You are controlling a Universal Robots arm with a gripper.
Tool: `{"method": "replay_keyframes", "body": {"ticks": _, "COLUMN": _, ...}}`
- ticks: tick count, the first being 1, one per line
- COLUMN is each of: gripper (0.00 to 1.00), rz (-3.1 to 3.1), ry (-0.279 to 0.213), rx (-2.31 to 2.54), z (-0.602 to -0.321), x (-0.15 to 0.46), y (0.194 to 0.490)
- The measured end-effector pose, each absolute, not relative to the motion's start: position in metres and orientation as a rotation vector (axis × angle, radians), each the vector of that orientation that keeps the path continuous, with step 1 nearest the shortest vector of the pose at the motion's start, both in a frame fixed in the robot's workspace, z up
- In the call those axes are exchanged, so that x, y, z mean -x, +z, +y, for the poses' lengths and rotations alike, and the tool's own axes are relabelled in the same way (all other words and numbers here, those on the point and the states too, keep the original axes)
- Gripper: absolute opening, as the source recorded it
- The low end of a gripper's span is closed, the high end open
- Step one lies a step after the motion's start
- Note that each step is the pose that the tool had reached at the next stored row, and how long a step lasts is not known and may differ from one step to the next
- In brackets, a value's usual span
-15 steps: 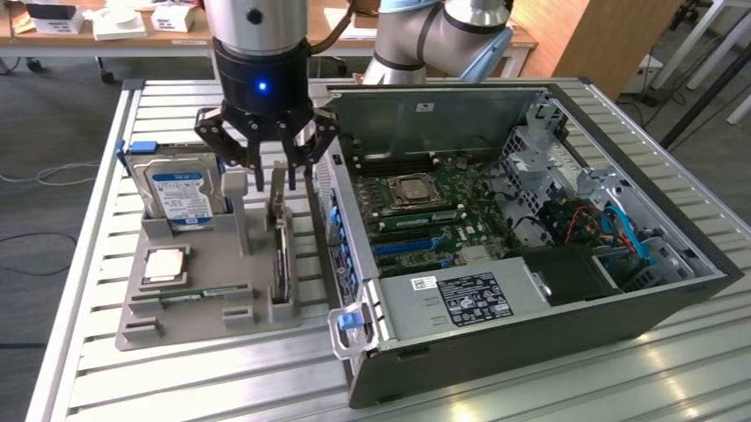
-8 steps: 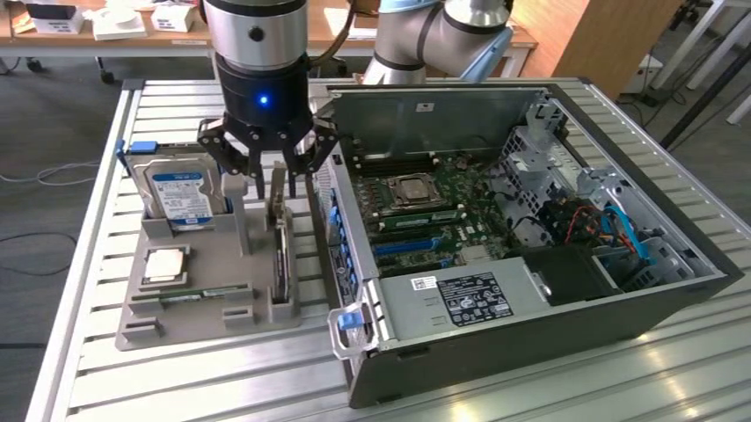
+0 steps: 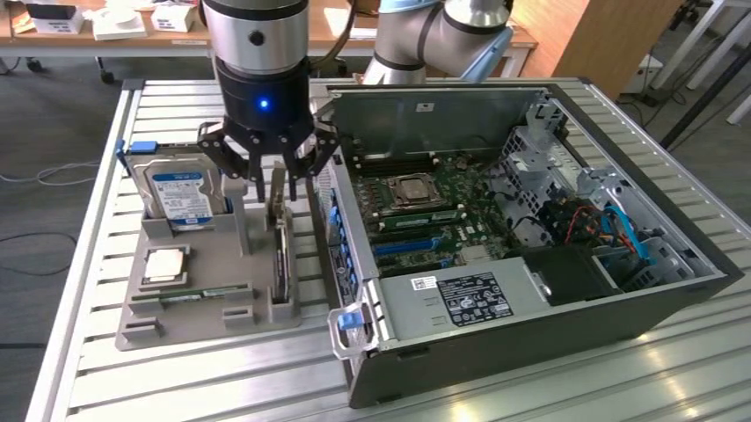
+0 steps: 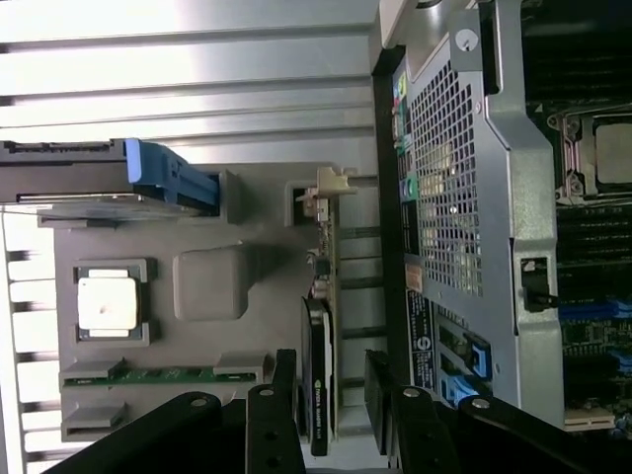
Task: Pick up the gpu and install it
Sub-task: 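Pick up the gpu and move the gpu toward the slot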
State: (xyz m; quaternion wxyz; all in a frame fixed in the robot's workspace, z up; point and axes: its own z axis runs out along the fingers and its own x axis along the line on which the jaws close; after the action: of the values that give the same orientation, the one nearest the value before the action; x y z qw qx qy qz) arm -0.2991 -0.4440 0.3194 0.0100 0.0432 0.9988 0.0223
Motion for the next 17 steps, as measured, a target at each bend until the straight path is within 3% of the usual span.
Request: {"method": "replay_keyframes", "body": {"ticks": 17, "gripper": 0.42, "rz": 3.118, "ry": 0.07, "rx": -0.135, "z": -0.47, "x": 0.299, "y": 0.319}}
